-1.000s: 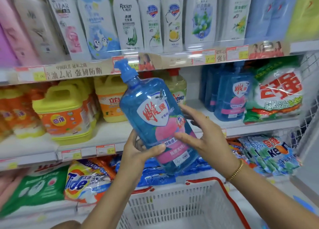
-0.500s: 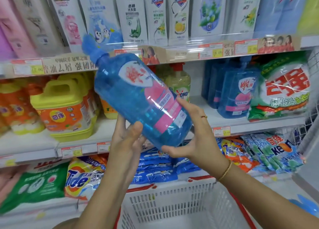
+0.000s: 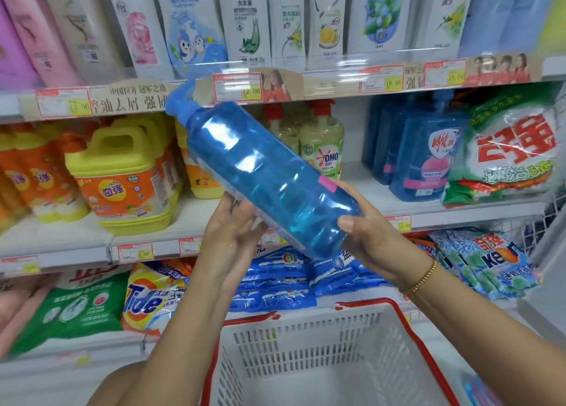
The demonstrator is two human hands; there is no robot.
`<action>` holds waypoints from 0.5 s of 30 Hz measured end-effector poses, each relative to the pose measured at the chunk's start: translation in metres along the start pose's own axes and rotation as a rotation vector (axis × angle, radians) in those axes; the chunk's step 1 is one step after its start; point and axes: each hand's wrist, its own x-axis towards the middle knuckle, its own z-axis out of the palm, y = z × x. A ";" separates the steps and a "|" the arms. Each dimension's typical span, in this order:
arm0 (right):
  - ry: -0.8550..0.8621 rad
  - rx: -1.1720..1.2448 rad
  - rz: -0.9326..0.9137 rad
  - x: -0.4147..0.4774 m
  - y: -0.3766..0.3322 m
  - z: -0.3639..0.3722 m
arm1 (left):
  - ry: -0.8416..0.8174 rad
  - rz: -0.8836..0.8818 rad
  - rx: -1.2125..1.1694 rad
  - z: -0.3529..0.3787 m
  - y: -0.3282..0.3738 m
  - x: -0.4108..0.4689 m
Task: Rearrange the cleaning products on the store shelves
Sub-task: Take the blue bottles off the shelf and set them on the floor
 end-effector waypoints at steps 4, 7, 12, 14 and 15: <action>-0.262 0.323 0.158 -0.004 0.005 0.010 | -0.105 -0.008 -0.115 -0.015 0.013 -0.001; -0.278 0.326 0.141 -0.004 0.001 0.021 | -0.081 0.051 -0.118 -0.015 0.023 -0.009; 0.007 -0.044 -0.053 -0.004 -0.008 0.043 | 0.033 0.142 -0.228 -0.006 0.030 -0.009; 0.068 -0.190 -0.186 -0.005 -0.009 0.048 | 0.072 0.160 -0.222 -0.007 0.030 -0.010; 0.106 -0.247 -0.229 -0.004 -0.007 0.049 | 0.093 0.166 -0.199 -0.007 0.030 -0.010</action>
